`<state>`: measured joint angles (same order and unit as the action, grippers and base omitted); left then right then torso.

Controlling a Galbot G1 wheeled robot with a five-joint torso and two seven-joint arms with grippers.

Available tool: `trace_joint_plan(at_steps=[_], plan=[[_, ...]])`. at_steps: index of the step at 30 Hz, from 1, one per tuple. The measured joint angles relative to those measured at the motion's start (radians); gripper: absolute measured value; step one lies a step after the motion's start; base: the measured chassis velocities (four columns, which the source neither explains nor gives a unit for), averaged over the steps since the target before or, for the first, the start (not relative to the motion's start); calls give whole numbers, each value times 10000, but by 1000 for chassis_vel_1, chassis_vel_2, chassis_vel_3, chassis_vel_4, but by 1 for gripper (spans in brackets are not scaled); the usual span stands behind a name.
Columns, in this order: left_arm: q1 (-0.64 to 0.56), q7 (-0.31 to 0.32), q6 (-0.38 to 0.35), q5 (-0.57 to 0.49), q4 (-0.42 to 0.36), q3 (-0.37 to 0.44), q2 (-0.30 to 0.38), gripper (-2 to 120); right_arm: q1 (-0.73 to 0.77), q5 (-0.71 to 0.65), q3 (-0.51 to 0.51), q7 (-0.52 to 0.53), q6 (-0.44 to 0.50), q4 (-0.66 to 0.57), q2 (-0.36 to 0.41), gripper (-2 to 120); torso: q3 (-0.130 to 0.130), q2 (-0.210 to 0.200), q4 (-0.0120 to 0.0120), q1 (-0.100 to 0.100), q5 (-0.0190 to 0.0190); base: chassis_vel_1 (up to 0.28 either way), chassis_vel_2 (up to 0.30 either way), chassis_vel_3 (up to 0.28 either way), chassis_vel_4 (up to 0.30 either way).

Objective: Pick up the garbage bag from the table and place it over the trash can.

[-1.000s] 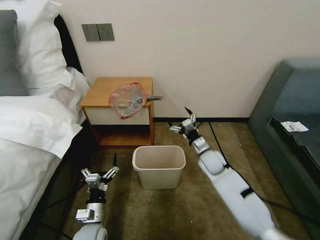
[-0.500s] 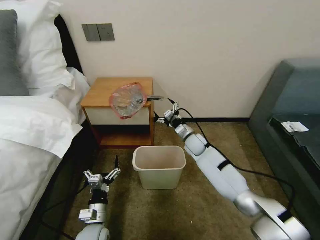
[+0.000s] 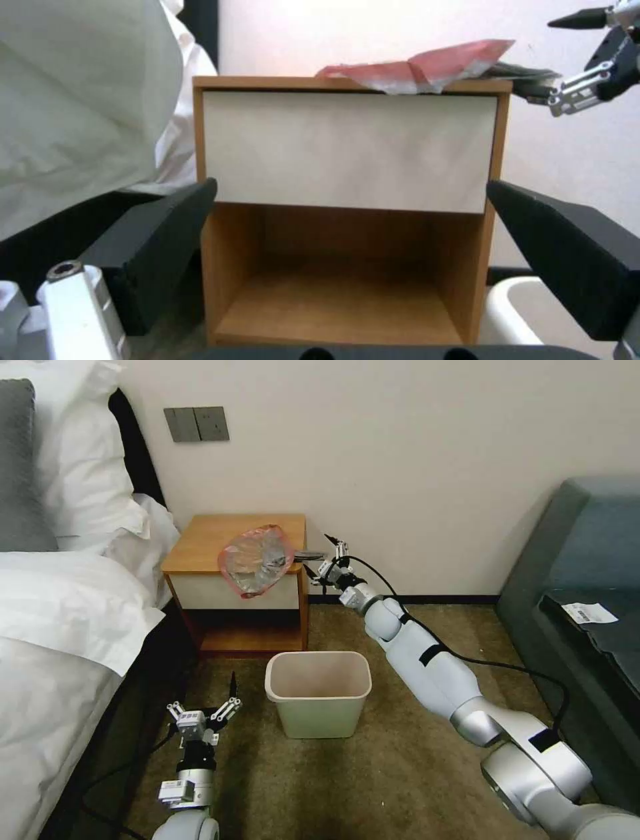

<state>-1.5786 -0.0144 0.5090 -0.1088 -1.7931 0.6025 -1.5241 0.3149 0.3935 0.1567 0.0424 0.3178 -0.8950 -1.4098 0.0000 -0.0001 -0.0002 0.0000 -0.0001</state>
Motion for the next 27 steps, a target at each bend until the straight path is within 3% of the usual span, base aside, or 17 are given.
trace_joint_plan(at_steps=[6,17,19,22,27], plan=[[-32,5,30,19,-17,5,0,100,-115,186,204,38,-2,136,40,96,0,0,0,0,0,0,0,0,0],[-78,34,142,22,-56,57,14,100,-262,226,175,21,37,631,17,52,0,0,3,0,2,0,0,0,0],[-77,35,143,22,-55,55,14,100,-265,218,176,21,32,630,17,51,0,0,3,0,2,0,0,0,0],[-46,43,144,55,0,36,15,100,-311,138,195,56,-11,631,-14,34,-1,0,2,0,1,0,0,0,0],[-61,49,147,88,0,21,16,100,-236,82,229,115,-70,569,-24,21,0,0,3,0,1,0,0,0,0]])
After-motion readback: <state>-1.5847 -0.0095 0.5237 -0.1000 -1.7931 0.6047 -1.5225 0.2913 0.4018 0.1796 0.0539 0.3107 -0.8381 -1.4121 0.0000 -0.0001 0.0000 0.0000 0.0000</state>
